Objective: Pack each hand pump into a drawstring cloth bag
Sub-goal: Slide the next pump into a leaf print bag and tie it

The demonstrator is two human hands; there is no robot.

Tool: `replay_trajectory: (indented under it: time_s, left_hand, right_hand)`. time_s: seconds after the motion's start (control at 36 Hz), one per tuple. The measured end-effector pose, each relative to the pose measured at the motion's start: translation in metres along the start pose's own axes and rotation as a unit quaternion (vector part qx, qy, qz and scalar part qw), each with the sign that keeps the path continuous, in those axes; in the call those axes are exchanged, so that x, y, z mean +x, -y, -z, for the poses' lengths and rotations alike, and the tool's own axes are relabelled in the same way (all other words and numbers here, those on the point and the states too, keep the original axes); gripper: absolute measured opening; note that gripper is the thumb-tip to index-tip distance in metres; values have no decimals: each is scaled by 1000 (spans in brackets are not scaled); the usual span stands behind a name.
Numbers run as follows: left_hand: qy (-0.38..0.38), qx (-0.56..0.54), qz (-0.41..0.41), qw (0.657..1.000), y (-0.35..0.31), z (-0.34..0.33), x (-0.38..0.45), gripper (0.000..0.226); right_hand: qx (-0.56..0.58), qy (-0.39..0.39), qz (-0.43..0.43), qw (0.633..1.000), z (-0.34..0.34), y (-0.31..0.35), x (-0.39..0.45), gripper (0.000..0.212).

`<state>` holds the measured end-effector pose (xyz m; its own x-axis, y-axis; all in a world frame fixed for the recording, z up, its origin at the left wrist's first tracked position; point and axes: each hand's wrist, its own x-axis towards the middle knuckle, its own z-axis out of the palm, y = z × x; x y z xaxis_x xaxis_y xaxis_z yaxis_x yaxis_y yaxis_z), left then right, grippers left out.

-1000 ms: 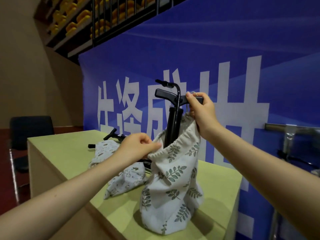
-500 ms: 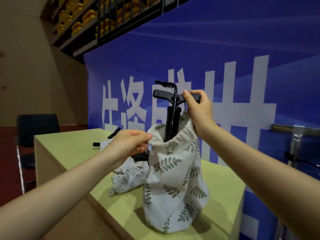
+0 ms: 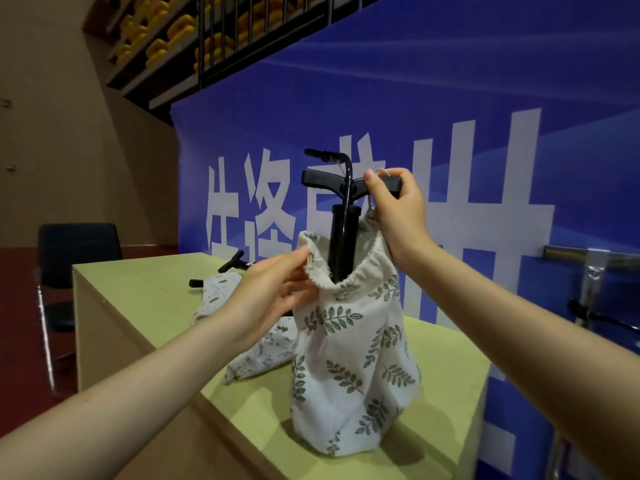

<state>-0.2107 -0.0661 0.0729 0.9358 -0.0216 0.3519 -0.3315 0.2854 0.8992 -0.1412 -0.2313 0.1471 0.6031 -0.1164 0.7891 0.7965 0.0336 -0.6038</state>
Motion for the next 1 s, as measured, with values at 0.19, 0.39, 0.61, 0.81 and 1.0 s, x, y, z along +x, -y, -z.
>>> replay_trajectory:
  time_s: [0.19,0.39,0.61,0.81,1.0]
  left_hand:
    - [-71,104,-50,991,3,-14,3,21]
    - [-75,60,-45,994,-1,-18,-5,13]
    - [-124,-187,25,974,-69,-8,19,7]
    - [-74,-13,-154,985,-79,-2,21,27]
    - [-24,123,-178,976,-84,-4,20,28]
  right_hand:
    - [7,9,9,1000,-4,7,-3,10]
    - [11,9,4,1000,0,9,-6,10]
    - [-46,33,26,998,8,16,-4,12]
    - [-17,61,2,998,17,18,-6,13]
    - [6,117,20,993,17,27,-15,10]
